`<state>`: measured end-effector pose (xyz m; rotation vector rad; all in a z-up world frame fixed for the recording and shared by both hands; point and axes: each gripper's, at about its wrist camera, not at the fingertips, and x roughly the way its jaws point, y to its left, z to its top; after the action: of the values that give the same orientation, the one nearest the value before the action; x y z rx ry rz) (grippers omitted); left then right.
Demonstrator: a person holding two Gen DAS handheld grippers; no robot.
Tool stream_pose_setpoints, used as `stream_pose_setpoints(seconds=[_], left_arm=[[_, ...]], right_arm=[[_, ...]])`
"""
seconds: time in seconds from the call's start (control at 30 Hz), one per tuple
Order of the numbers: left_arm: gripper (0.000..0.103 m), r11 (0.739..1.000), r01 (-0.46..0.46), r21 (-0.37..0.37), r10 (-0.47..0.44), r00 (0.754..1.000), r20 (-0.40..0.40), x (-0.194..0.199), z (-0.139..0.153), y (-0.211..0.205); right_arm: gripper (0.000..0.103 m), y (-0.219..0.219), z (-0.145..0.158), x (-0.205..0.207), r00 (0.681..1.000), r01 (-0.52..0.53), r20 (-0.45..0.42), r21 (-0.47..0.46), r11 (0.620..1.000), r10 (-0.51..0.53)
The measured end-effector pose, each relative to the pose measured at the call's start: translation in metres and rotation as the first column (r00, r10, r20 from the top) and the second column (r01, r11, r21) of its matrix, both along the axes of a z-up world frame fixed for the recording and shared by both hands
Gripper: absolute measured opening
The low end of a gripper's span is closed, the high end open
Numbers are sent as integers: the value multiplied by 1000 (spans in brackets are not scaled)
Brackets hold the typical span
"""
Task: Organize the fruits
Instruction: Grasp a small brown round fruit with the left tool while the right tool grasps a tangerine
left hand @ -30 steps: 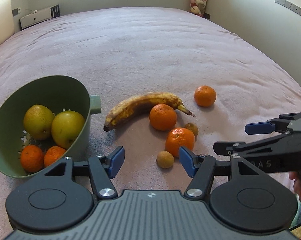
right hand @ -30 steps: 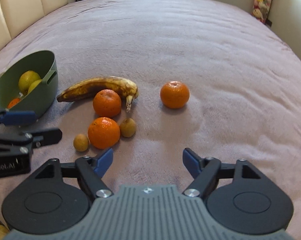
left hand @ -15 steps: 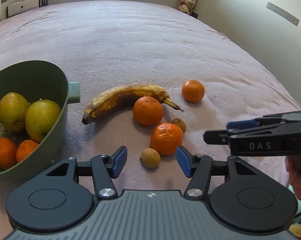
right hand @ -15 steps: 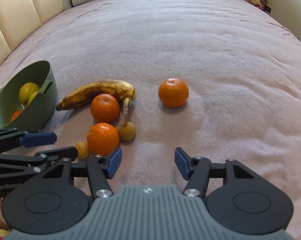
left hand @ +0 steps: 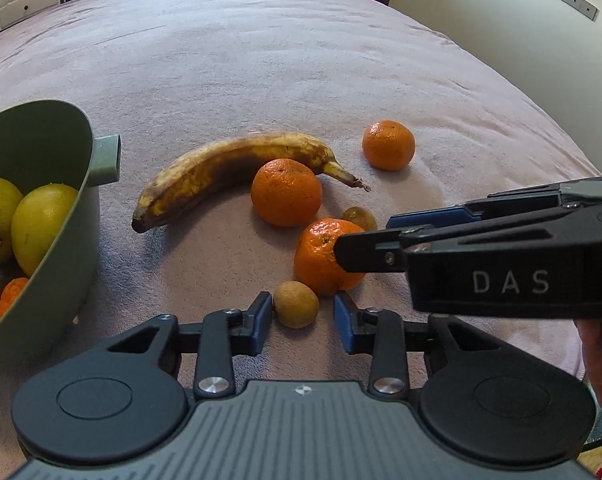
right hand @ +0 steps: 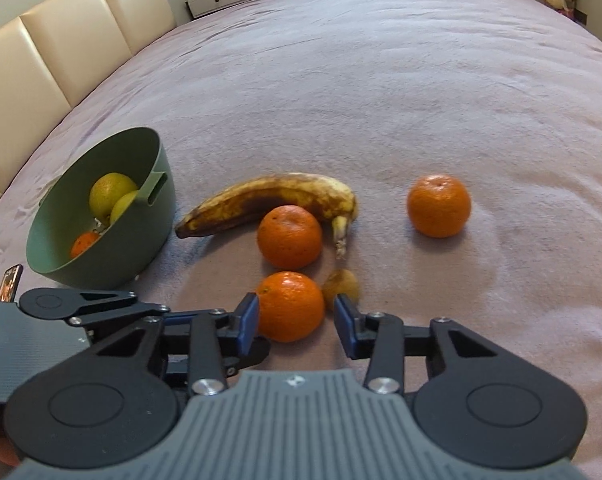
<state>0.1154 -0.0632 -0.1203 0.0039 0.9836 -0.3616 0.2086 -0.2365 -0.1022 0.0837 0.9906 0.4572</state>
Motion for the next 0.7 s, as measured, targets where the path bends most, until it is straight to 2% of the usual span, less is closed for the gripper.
stream_pose_setpoints(seconds=[0.23, 0.7], left_arm=[[28, 1000, 0, -13, 0, 1000, -13, 4, -1, 3], [27, 1000, -5, -13, 4, 998, -61, 7, -2, 4]], right_arm=[[39, 11, -11, 7, 1000, -1, -31, -19, 1000, 0], [43, 19, -20, 13, 997, 12, -77, -8, 1000, -12]])
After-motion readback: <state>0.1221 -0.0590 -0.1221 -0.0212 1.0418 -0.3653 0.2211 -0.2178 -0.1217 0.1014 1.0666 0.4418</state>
